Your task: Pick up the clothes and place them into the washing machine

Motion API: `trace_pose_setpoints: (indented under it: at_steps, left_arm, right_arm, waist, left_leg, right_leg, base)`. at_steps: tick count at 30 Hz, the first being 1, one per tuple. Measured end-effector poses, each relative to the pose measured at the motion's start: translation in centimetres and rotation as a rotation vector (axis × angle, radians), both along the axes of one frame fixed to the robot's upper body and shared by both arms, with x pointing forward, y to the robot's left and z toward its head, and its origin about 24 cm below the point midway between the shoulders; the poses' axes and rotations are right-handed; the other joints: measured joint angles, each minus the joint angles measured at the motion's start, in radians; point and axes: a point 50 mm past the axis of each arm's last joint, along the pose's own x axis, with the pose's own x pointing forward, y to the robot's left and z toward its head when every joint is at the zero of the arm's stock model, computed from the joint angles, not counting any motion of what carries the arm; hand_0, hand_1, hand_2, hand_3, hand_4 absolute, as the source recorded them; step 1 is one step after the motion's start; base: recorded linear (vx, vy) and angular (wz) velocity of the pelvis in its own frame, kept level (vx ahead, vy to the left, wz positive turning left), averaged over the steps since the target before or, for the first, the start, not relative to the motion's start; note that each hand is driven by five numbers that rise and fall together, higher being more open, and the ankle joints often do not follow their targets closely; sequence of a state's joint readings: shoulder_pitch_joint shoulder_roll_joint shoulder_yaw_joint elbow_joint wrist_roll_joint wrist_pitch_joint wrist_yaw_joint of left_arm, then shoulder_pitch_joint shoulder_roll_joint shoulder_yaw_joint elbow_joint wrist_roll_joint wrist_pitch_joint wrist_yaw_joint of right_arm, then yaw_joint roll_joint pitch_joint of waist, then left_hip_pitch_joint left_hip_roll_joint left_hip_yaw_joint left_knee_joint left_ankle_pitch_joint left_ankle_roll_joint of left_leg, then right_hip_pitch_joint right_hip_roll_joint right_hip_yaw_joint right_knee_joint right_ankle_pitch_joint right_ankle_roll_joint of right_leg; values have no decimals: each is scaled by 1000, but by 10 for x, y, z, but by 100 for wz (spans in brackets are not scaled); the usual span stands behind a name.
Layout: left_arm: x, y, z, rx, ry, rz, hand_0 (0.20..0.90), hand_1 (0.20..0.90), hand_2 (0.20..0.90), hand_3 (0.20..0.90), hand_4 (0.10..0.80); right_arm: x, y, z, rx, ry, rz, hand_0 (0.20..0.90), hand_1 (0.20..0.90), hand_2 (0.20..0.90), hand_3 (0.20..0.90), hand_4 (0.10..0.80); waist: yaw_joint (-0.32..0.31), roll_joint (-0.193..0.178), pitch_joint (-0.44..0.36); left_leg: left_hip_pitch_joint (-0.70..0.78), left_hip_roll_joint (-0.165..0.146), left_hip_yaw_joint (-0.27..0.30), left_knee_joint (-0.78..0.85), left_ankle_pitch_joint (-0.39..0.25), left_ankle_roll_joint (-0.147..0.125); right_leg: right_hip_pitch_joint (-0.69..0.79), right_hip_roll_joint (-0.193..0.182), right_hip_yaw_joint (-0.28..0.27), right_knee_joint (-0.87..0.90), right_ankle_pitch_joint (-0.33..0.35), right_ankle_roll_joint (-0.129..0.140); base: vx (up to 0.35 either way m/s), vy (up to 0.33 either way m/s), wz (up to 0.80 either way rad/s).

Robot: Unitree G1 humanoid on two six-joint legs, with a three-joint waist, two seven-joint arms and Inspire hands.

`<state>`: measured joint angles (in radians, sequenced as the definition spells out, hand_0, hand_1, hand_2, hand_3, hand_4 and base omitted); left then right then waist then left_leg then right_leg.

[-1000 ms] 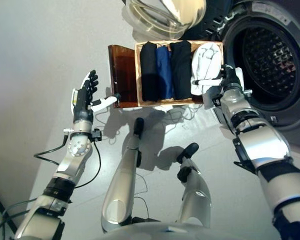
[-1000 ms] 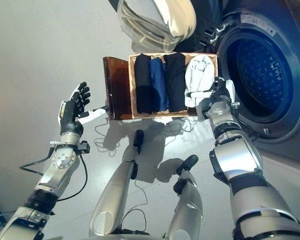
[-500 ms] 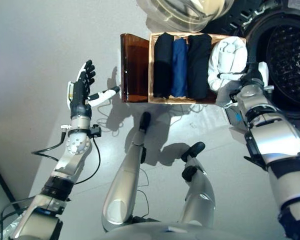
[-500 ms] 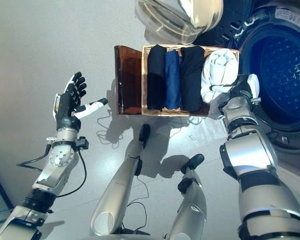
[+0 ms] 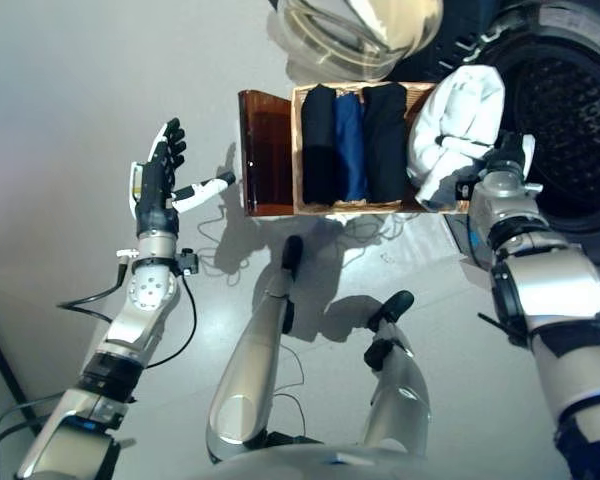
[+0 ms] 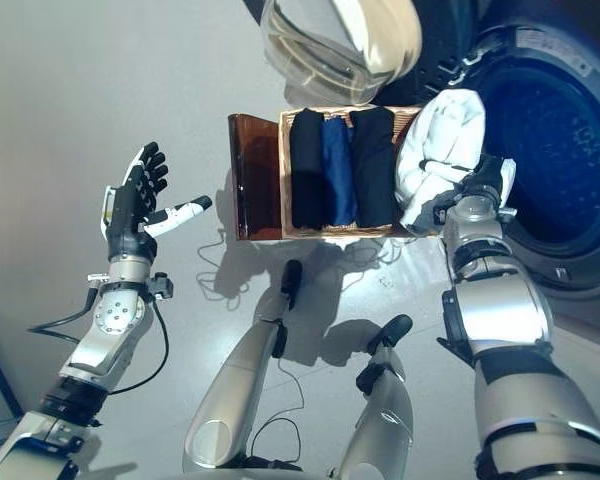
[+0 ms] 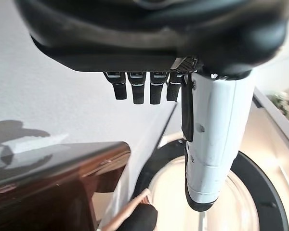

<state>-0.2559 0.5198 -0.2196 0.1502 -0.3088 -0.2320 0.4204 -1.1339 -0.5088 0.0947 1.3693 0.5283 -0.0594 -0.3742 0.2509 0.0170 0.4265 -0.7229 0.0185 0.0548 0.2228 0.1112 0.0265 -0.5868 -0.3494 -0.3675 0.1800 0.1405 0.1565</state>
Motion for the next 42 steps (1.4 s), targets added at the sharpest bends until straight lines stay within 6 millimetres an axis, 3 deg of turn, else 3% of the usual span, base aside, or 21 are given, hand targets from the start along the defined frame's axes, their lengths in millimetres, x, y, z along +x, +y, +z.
trace_pose_setpoints:
  at_steps: [7, 13, 21, 28, 29, 32, 35, 39, 42]
  left_arm:
    - [1, -4, -6, 6, 22, -15, 900, 900, 900, 900, 800]
    - [5, -14, -12, -31, 36, -26, 900, 900, 900, 900, 800]
    - [4, -15, -14, -35, 37, -31, 900, 900, 900, 900, 800]
    - [-2, -9, -19, -25, 54, -19, 900, 900, 900, 900, 800]
    - [-3, -7, -21, -24, 55, -18, 900, 900, 900, 900, 800]
    - [-7, -3, -24, -9, 66, -13, 900, 900, 900, 900, 800]
    - [-11, 0, -29, -10, 84, -5, 900, 900, 900, 900, 800]
    - [-7, -2, -25, -30, 73, -24, 900, 900, 900, 900, 800]
    - [-4, -4, -22, -63, 66, -28, 900, 900, 900, 900, 800]
  right_arm:
    - [-4, 22, -32, 561, -265, -98, 200, 200, 200, 200, 300]
    - [-6, 34, -41, 914, -445, -229, 200, 200, 200, 200, 300]
    - [-7, 21, -24, 927, -549, -272, 200, 200, 200, 200, 300]
    - [-24, -47, 37, 782, -698, -387, 200, 200, 200, 200, 300]
    - [-28, -57, 51, 737, -714, -407, 900, 900, 900, 900, 800]
    - [-48, -89, 113, 639, -827, -465, 900, 900, 900, 900, 800]
    - [-50, -91, 135, 534, -833, -415, 900, 900, 900, 900, 800]
    - [-46, -86, 139, 491, -852, -325, 900, 900, 900, 900, 800]
    - [-38, -78, 128, 533, -836, -292, 900, 900, 900, 900, 800]
  waist:
    - [-38, 6, -1]
    - [-41, 62, 0]
    - [-38, 81, -1]
    - [-14, 110, -1]
    - [-15, 116, -1]
    - [-13, 135, -1]
    - [-13, 138, -3]
    - [-20, 138, -3]
    - [-29, 137, -2]
  left_leg:
    - [-1, -1, 34, -14, -4, 2]
    - [-1, -2, 39, -21, 3, 12]
    - [0, -7, 37, -25, 4, 14]
    - [-1, -27, 33, -54, 15, 23]
    - [-1, -31, 30, -59, 19, 24]
    - [-6, -45, 33, -73, 30, 36]
    - [-10, -53, 47, -86, 31, 38]
    - [-10, -52, 46, -86, 31, 38]
    - [-8, -50, 46, -85, 31, 38]
  right_leg:
    - [5, 15, 29, -83, 54, 3]
    - [7, 19, 33, -101, 69, 11]
    - [6, 16, 43, -103, 68, 11]
    - [4, 5, 52, -117, 74, 20]
    - [4, 2, 53, -117, 72, 23]
    - [-5, -10, 57, -125, 79, 37]
    - [-21, -17, 81, -135, 84, 45]
    - [-22, -14, 90, -136, 84, 45]
    - [-25, -11, 103, -133, 84, 45]
  base:
    - [-4, -10, -13]
    - [2, -13, -2]
    - [14, -12, 1]
    - [28, -30, 6]
    - [13, -3, 13]
    - [5, 11, 6]
    - [15, 14, -6]
    - [2, 0, -1]
    - [2, 2, -4]
